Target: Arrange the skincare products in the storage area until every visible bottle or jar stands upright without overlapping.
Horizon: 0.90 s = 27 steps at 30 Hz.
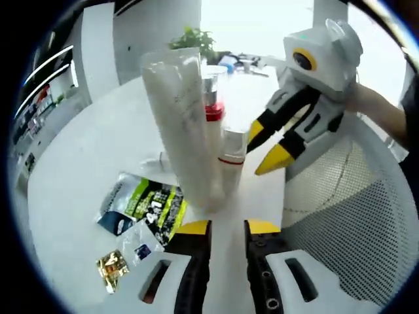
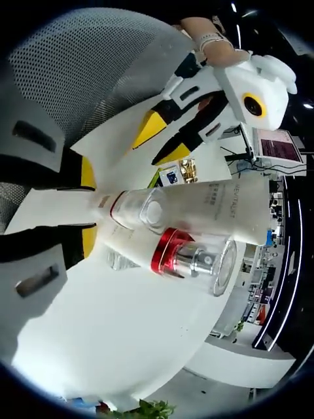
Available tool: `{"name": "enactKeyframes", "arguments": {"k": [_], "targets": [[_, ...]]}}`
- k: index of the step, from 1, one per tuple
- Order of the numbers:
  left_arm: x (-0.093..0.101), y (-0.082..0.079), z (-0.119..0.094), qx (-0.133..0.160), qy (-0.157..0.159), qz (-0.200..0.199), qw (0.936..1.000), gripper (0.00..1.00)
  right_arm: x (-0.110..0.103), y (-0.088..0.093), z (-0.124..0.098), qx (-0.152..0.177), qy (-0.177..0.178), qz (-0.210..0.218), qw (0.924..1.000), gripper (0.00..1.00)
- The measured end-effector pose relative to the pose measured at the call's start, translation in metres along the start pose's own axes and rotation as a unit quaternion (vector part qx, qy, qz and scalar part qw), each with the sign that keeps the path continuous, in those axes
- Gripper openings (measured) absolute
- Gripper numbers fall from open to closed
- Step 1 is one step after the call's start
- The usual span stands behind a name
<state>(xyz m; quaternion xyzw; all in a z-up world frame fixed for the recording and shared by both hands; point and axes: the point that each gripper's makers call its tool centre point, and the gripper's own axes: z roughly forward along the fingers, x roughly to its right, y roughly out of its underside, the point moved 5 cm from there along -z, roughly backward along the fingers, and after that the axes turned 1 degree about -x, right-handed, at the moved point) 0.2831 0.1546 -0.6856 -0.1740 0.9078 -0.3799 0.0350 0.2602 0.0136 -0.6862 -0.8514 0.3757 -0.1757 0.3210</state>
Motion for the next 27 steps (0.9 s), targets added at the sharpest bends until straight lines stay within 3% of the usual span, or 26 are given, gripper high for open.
{"name": "enactKeyframes", "arguments": {"k": [5,13,24,27], "targets": [[-0.007,0.005,-0.021,0.011,-0.026,-0.035,0.9990,0.24,-0.002,-0.003,-0.009,0.005,0.007,0.000,1.0000,0.27],[-0.017,0.012,-0.047,0.023,-0.072,-0.054,0.9957,0.35,-0.005,-0.014,-0.024,0.016,0.014,0.000,0.9998,0.35],[-0.023,0.023,-0.078,0.027,-0.130,-0.088,0.9872,0.67,-0.010,-0.027,-0.038,0.033,0.022,-0.001,0.9992,0.46],[-0.021,0.022,-0.086,0.035,-0.139,-0.093,0.9853,0.71,-0.012,-0.030,-0.042,0.035,0.024,-0.003,0.9991,0.48]]}}
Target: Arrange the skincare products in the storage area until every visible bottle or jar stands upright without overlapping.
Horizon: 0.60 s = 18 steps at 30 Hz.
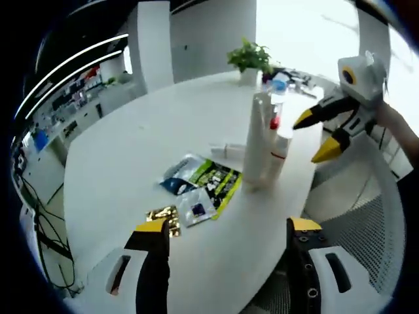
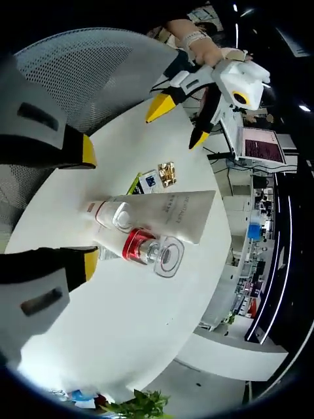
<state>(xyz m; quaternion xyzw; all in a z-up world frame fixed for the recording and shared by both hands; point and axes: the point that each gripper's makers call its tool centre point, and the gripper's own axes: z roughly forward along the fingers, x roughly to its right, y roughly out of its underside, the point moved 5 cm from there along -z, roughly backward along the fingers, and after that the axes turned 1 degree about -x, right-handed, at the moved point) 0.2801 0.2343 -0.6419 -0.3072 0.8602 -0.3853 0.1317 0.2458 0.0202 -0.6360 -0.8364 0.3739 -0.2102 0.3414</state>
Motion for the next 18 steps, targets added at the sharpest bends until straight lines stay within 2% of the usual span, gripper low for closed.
{"name": "enactKeyframes", "arguments": {"k": [2,6,10,13,18], "targets": [[0.000,0.000,-0.003,0.003,-0.002,-0.001,1.0000,0.74,0.000,-0.003,-0.003,0.009,0.007,-0.002,0.9999,0.48],[0.001,0.000,-0.011,0.005,-0.006,-0.004,1.0000,0.80,-0.004,-0.007,-0.009,0.015,0.002,0.002,0.9999,0.59],[0.003,-0.001,-0.020,0.014,-0.016,-0.003,0.9998,0.83,-0.004,-0.012,-0.014,0.019,0.007,-0.006,0.9998,0.64],[0.002,-0.004,-0.026,0.023,-0.017,-0.005,0.9996,0.86,-0.003,-0.016,-0.015,0.024,0.010,-0.007,0.9996,0.72],[0.002,-0.002,-0.035,0.032,-0.016,-0.006,0.9993,0.89,-0.004,-0.018,-0.018,0.031,0.010,-0.016,0.9993,0.78]]}}
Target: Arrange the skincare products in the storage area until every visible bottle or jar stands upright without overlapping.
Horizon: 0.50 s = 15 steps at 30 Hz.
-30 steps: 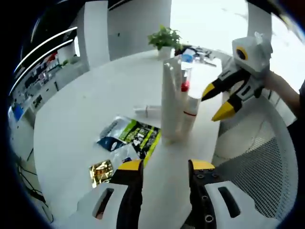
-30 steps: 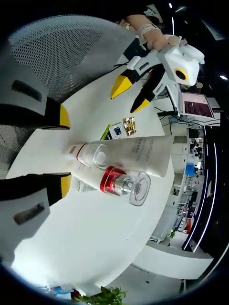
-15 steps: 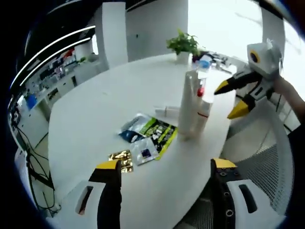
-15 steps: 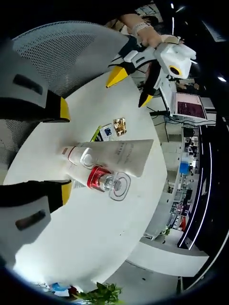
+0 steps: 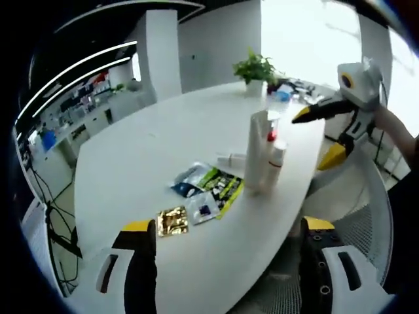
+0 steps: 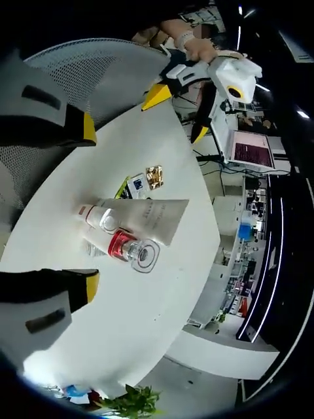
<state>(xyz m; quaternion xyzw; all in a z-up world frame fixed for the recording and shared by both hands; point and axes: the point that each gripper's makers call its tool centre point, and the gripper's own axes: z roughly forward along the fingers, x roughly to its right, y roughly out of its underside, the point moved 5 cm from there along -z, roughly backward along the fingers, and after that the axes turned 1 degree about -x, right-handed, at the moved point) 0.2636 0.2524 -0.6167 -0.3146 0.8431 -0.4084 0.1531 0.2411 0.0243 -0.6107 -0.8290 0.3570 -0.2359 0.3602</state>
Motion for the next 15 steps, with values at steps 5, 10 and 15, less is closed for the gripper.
{"name": "enactKeyframes", "arguments": {"k": [5,10,15], "targets": [[0.002,0.003,-0.008,0.002,-0.010,-0.001,1.0000,0.93,-0.003,0.000,-0.003,-0.002,0.003,-0.010,0.9999,0.87],[0.005,0.006,-0.013,0.004,-0.006,-0.001,1.0000,0.97,-0.006,-0.002,-0.008,0.007,0.008,-0.012,0.9999,0.95],[0.006,0.010,-0.017,0.002,-0.004,0.002,1.0000,0.97,-0.009,-0.001,-0.011,0.004,0.012,-0.014,0.9998,0.99]]}}
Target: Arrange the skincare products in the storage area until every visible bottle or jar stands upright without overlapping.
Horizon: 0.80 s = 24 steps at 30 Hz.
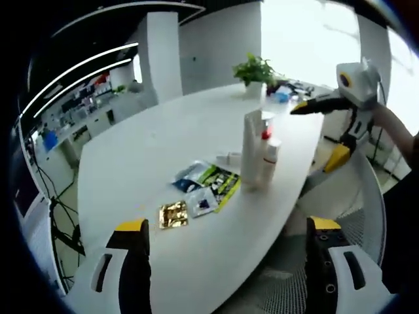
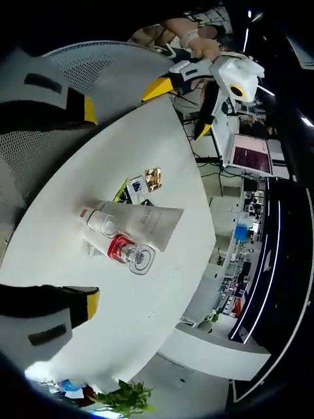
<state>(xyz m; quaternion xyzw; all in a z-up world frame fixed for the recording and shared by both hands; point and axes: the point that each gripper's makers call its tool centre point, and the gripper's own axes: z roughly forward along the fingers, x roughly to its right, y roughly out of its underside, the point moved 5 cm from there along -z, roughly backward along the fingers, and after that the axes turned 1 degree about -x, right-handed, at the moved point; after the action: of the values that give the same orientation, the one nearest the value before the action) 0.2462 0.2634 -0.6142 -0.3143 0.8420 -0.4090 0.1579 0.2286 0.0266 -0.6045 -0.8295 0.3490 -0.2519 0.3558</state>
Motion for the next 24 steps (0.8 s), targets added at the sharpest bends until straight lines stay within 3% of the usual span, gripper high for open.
{"name": "enactKeyframes", "arguments": {"k": [12,19,24], "targets": [[-0.004,0.004,-0.004,0.015,-0.004,-0.029,0.9995,0.97,0.010,0.009,-0.002,-0.030,-0.008,0.011,0.9995,0.99],[-0.017,0.013,-0.001,0.007,-0.022,-0.047,0.9986,0.97,0.027,0.014,0.005,-0.042,-0.008,0.011,0.9990,0.99],[-0.021,0.010,0.004,0.006,-0.027,-0.057,0.9980,0.97,0.044,0.019,0.007,-0.042,-0.004,0.019,0.9989,0.99]]}}
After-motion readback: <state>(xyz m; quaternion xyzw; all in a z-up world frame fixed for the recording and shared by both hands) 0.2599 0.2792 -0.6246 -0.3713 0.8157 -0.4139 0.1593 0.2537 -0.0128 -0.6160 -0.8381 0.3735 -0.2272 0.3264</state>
